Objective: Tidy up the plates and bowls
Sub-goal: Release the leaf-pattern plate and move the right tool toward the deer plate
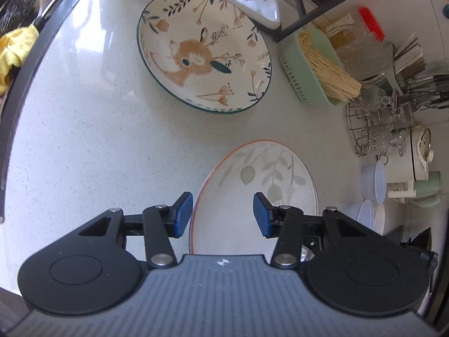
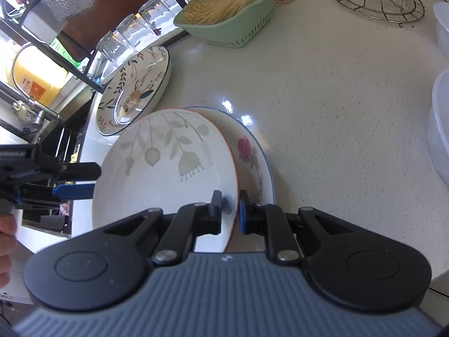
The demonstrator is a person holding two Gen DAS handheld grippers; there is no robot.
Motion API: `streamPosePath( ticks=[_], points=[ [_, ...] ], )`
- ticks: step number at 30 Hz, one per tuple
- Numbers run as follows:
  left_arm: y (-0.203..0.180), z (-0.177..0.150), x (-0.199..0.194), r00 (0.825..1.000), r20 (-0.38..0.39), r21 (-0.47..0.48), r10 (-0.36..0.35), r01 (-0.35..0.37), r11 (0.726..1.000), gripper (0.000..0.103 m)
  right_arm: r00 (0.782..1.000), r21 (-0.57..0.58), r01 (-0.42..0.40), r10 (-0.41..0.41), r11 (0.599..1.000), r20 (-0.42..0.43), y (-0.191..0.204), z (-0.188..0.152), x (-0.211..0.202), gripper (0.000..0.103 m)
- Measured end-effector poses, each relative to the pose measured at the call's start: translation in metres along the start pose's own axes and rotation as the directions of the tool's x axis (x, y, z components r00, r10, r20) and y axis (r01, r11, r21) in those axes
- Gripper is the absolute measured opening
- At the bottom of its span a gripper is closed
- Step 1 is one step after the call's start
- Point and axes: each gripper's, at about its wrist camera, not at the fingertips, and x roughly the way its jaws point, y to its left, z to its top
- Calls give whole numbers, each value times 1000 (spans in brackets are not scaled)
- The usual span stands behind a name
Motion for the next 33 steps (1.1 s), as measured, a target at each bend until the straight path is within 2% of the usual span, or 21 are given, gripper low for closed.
streamPosePath(
  ticks=[4, 9, 14, 16, 20, 22, 27, 33],
  points=[
    [-8, -1, -5, 999, 37, 28, 7, -8, 1000, 53, 997, -39, 62, -60, 997, 45, 5, 1, -8, 15],
    [-22, -7, -11, 996, 82, 83, 28, -35, 996, 53, 984, -131, 122, -103, 984, 142, 19, 3, -24, 14],
    [-40, -14, -20, 990, 131, 148, 47, -66, 987, 53, 972, -166, 157, -122, 974, 200, 26, 2, -41, 14],
    [-47, -16, -25, 986, 148, 178, 76, -102, 979, 53, 968, -162, 155, -117, 974, 221, 28, 1, -51, 14],
    [-54, -20, -38, 978, 191, 193, 84, -122, 974, 53, 957, -155, 151, -105, 976, 271, 33, -4, -74, 14],
    [-57, -23, -45, 970, 217, 203, 107, -153, 967, 53, 944, -191, 187, -122, 964, 308, 41, -8, -84, 14],
    [-74, -35, -71, 940, 317, 258, 128, -215, 942, 53, 933, -221, 176, -90, 959, 350, 48, -12, -107, 14],
    [-96, -54, -92, 917, 383, 270, 111, -226, 936, 53, 929, -225, 125, -35, 966, 369, 45, -15, -132, 15]
  ],
)
